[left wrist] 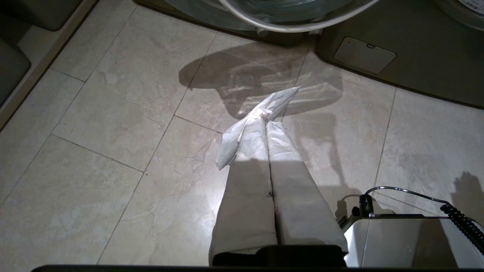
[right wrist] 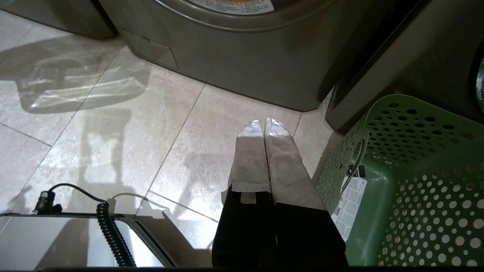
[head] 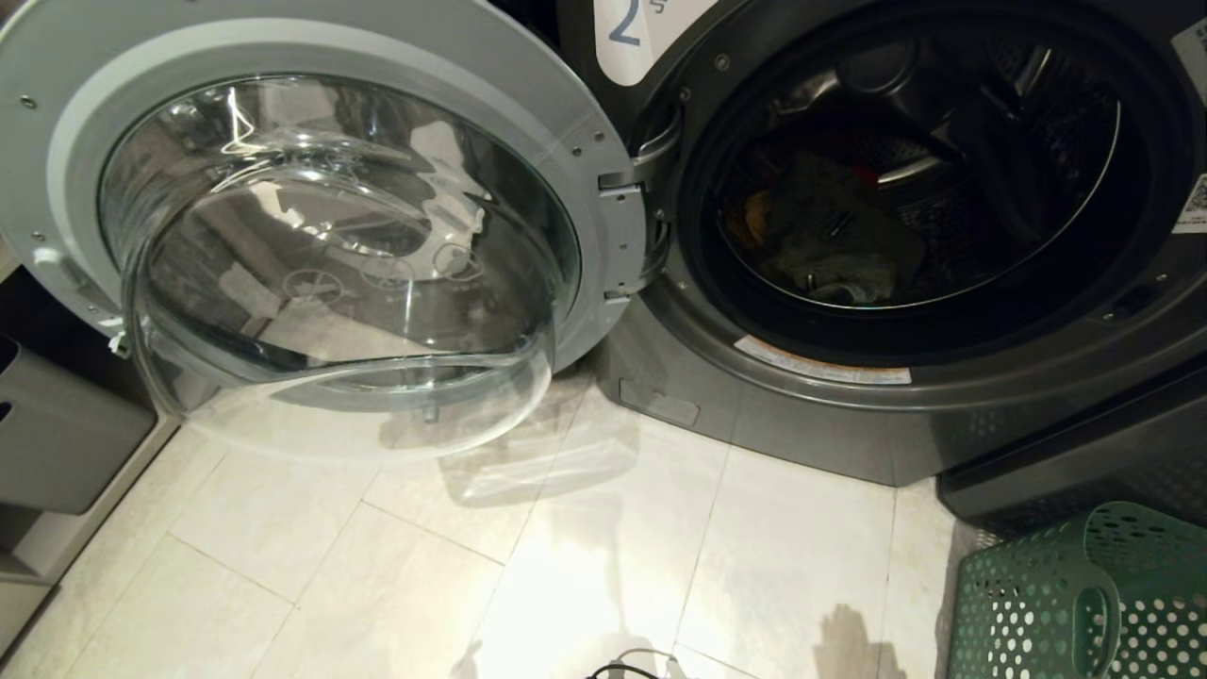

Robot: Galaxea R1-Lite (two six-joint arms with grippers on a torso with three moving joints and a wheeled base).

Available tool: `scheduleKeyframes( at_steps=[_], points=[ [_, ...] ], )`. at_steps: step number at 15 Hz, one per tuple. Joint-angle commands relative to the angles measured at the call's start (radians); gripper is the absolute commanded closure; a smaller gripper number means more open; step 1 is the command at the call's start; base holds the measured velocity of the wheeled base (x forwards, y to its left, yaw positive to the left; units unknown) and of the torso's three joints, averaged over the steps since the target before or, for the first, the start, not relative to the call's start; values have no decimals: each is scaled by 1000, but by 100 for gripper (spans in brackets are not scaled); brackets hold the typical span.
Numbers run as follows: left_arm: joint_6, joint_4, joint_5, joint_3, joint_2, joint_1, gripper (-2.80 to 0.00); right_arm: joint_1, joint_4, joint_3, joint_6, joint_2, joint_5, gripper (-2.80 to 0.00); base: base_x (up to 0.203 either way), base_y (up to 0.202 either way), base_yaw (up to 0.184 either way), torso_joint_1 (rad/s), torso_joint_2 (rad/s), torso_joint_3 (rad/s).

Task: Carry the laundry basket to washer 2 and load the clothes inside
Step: Close the washing machine door with the left hand

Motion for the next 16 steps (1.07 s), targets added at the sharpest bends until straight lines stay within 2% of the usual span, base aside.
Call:
scheduleKeyframes(
  at_steps=[1,16],
  points=[
    [0,0,1,0,2,0,0,0,0,0,1,2,-2,0,0,0,0,5,-10,203],
    [-2,0,0,0,2,0,0,0,0,0,-2,2,-2,0,0,0,0,3,2,203]
  ],
)
